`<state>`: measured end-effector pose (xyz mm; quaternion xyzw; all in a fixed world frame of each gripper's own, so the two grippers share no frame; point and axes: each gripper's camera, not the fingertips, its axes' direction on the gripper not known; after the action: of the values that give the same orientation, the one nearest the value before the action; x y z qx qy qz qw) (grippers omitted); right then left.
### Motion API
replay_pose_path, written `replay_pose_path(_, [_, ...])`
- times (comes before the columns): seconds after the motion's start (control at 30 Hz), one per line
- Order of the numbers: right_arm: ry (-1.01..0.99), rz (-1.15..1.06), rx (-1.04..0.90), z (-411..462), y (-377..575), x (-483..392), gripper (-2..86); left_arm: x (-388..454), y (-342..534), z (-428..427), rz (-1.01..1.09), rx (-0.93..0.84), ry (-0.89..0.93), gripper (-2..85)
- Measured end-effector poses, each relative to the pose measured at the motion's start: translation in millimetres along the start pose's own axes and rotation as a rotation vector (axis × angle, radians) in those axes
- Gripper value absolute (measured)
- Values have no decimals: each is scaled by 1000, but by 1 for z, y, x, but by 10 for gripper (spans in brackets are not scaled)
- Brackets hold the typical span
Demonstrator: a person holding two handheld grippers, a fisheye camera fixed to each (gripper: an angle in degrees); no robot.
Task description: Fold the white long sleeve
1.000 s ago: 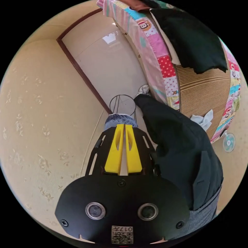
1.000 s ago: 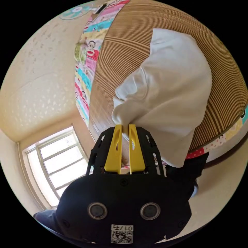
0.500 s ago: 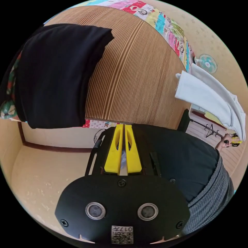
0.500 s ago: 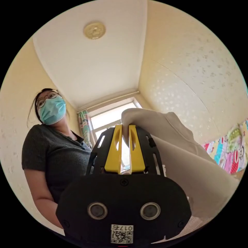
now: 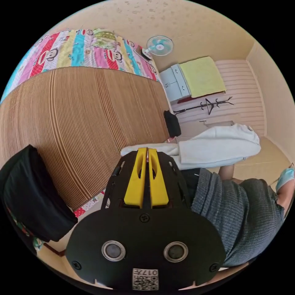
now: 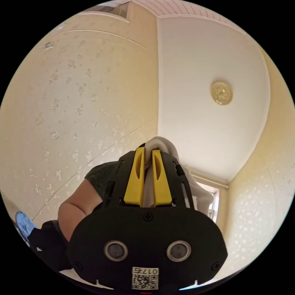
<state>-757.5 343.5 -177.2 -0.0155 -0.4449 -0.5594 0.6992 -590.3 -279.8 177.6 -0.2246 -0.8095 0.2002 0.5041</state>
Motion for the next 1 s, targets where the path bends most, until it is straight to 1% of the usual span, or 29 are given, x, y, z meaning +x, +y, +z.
replay_pose_path(0.1, [-58, 99, -79, 35, 9, -7, 31, 43, 1, 13, 144, -29, 31, 43])
replay_pose_path(0.17, [-142, 204, -113, 63, 11, -2, 31, 69, 3, 22, 222, -43, 47, 60])
replay_pose_path(0.27, [-277, 250, -123, 96, 12, -4, 29, 112, 7, 37, 338, -70, 76, 81])
replay_pose_path(0.33, [-321, 262, -151, 115, 12, -9, 26, 147, 14, 41, 428, -40, 97, 98])
replay_pose_path(0.4, [-329, 284, -198, 131, 13, -13, 23, 173, 22, 38, 497, 4, 117, 107])
replay_pose_path(0.47, [-282, 334, -272, 146, 20, -14, 18, 198, 30, 34, 583, 41, 145, 114])
replay_pose_path(0.53, [-285, 369, -275, 150, 32, -13, 14, 224, 38, 33, 684, 40, 165, 130])
replay_pose_path(0.63, [-359, 420, -215, 150, 63, -7, 14, 246, 47, 35, 768, 30, 166, 165])
replay_pose_path(0.7, [-408, 451, -171, 149, 89, -2, 15, 252, 53, 33, 813, 84, 189, 187])
replay_pose_path(0.73, [-439, 481, -143, 148, 108, 4, 16, 251, 58, 31, 838, 146, 232, 195])
replay_pose_path(0.77, [-466, 512, -114, 147, 130, 11, 16, 250, 60, 30, 849, 170, 268, 199])
replay_pose_path(0.8, [-479, 527, -100, 146, 141, 15, 16, 249, 63, 32, 876, 198, 365, 197])
replay_pose_path(0.83, [-508, 563, -67, 144, 164, 23, 16, 248, 62, 37, 889, 189, 458, 185])
replay_pose_path(0.87, [-544, 602, -30, 143, 185, 31, 15, 247, 62, 41, 886, 171, 491, 174])
replay_pose_path(0.9, [-564, 620, -15, 143, 194, 34, 14, 244, 60, 49, 871, 124, 544, 134])
replay_pose_path(0.93, [-590, 644, -5, 142, 207, 38, 12, 234, 61, 53, 858, 95, 639, 74])
replay_pose_path(0.97, [-576, 646, -17, 140, 212, 38, 11, 227, 64, 52, 854, 113, 690, 65])
replay_pose_path(1.0, [-556, 637, -29, 137, 211, 35, 11, 206, 76, 39, 847, 212, 760, 47])
